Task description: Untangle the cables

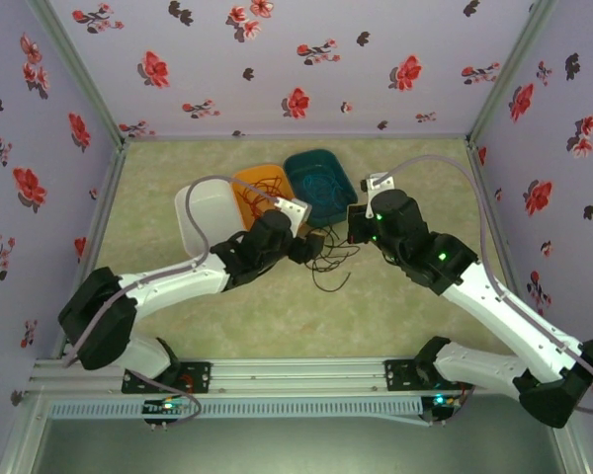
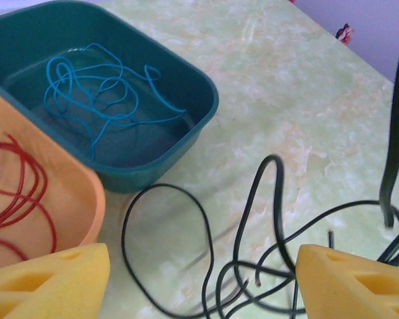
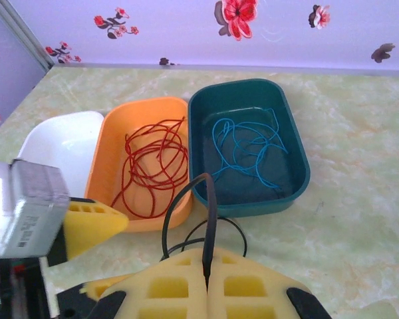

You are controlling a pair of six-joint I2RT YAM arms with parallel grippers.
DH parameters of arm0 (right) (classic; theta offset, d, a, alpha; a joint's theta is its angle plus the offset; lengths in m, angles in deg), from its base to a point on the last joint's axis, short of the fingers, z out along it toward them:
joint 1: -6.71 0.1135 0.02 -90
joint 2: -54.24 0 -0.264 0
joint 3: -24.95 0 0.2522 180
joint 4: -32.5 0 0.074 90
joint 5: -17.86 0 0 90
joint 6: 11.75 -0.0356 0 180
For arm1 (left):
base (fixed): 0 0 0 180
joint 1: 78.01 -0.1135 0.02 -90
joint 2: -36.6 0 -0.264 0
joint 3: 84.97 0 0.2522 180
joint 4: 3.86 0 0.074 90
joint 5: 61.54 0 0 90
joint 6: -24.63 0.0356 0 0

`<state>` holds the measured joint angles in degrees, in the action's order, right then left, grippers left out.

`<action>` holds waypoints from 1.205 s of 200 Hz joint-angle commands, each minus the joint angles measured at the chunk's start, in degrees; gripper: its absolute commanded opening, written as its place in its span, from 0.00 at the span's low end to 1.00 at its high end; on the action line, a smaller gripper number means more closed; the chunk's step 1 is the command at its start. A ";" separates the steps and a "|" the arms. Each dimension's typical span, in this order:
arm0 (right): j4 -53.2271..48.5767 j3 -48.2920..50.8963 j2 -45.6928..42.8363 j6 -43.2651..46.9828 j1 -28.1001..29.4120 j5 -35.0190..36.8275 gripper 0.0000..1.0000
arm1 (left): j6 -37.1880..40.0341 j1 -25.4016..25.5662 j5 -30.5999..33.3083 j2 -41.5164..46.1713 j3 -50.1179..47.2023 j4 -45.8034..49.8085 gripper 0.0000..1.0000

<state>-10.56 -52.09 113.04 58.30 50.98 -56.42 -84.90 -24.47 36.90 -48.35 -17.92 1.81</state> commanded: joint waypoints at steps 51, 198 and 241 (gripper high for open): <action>3.90 -0.74 -1.02 -1.06 0.55 0.36 0.00 | -1.57 0.60 -0.48 -6.53 5.99 -4.12 0.52; -8.84 -11.07 -8.23 3.26 0.55 29.57 0.00 | -9.54 -0.50 11.63 -3.68 -2.71 6.96 0.21; -8.71 -14.80 -8.41 5.58 0.55 28.41 0.00 | -8.78 -0.46 11.60 -4.65 -3.11 8.01 0.24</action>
<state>-18.74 -64.36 104.06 61.41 51.59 -30.12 -93.77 -24.65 46.52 -52.41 -20.76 8.38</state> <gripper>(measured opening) 0.062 0.236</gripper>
